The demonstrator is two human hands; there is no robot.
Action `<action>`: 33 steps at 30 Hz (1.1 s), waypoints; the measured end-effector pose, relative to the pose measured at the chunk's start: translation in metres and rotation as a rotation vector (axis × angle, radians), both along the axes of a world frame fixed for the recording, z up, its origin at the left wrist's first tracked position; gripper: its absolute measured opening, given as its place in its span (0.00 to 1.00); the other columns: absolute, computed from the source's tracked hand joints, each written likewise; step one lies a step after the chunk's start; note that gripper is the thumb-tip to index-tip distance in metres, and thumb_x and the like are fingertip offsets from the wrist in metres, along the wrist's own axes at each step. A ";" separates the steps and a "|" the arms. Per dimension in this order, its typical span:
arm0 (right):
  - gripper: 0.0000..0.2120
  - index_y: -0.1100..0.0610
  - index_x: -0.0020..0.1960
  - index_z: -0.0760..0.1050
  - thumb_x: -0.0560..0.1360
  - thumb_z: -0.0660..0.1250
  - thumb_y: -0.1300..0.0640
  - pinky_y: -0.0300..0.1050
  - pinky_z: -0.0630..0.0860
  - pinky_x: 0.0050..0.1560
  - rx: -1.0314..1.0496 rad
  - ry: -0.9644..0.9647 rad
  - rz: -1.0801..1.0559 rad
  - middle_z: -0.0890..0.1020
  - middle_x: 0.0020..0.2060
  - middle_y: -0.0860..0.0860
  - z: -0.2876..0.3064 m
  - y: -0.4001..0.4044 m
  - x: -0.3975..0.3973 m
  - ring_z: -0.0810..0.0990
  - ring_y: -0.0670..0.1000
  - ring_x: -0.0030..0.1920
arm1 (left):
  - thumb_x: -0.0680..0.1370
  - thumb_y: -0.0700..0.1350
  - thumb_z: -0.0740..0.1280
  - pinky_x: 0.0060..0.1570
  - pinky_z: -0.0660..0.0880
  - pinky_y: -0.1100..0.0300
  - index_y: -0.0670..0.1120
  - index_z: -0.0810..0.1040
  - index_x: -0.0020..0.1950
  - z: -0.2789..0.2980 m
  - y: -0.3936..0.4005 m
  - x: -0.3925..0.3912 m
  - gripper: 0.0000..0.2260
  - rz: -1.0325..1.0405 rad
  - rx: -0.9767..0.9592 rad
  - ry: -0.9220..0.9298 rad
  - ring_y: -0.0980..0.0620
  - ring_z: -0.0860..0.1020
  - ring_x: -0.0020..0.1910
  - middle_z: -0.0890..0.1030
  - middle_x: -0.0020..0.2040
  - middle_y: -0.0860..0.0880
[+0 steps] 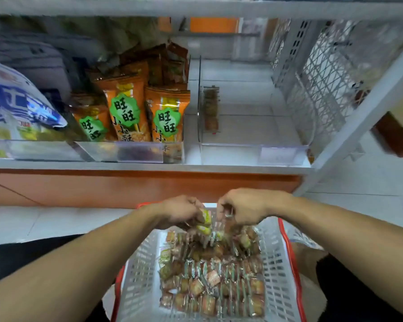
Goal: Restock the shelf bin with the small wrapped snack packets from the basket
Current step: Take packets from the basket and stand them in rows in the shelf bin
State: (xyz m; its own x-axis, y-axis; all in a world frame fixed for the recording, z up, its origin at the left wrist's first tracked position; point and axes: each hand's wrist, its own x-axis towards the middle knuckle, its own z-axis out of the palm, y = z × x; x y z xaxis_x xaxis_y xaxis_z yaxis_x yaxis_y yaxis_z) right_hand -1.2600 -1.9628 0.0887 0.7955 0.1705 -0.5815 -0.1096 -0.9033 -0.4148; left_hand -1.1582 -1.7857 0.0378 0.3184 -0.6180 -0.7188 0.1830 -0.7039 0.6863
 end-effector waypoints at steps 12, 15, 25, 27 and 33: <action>0.17 0.59 0.54 0.79 0.66 0.73 0.65 0.40 0.80 0.41 1.184 -0.500 -0.835 0.84 0.42 0.54 0.113 -0.021 0.009 0.83 0.50 0.41 | 0.73 0.36 0.73 0.42 0.83 0.57 0.38 0.82 0.60 0.139 -0.004 0.024 0.16 0.490 -0.712 0.182 0.42 0.86 0.53 0.85 0.58 0.38; 0.20 0.56 0.55 0.81 0.63 0.75 0.63 0.40 0.80 0.44 1.233 -0.540 -0.891 0.84 0.43 0.53 0.098 -0.019 0.017 0.84 0.51 0.44 | 0.78 0.37 0.68 0.42 0.84 0.57 0.41 0.80 0.62 0.134 -0.011 0.023 0.12 0.500 -0.670 0.112 0.43 0.86 0.53 0.85 0.57 0.40; 0.13 0.52 0.51 0.84 0.71 0.72 0.66 0.44 0.73 0.63 0.420 -1.145 -0.234 0.83 0.54 0.44 0.082 -0.009 0.017 0.78 0.50 0.64 | 0.80 0.34 0.65 0.39 0.82 0.57 0.43 0.84 0.58 0.124 -0.022 0.021 0.12 0.408 -0.678 0.153 0.46 0.86 0.47 0.86 0.54 0.39; 0.10 0.49 0.54 0.82 0.74 0.71 0.58 0.47 0.73 0.65 0.515 -1.059 -0.312 0.83 0.56 0.44 0.080 -0.009 0.014 0.78 0.51 0.66 | 0.79 0.35 0.67 0.40 0.82 0.58 0.46 0.85 0.57 0.124 -0.021 0.023 0.11 0.404 -0.683 0.131 0.47 0.86 0.48 0.86 0.55 0.41; 0.21 0.41 0.60 0.78 0.70 0.78 0.53 0.48 0.78 0.59 0.604 -0.950 -0.599 0.84 0.55 0.42 0.081 -0.015 0.019 0.82 0.48 0.59 | 0.76 0.36 0.72 0.45 0.82 0.56 0.49 0.85 0.57 0.121 -0.015 0.026 0.12 0.315 -0.665 0.092 0.43 0.86 0.52 0.86 0.56 0.43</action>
State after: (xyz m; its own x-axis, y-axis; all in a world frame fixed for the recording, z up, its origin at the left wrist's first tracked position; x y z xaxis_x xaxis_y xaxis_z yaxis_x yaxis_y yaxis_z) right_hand -1.2406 -1.9779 0.1701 0.8983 -0.3204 0.3006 0.1315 -0.4568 -0.8798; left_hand -1.1319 -1.8005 0.1589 0.5092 -0.8214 -0.2570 0.3854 -0.0494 0.9214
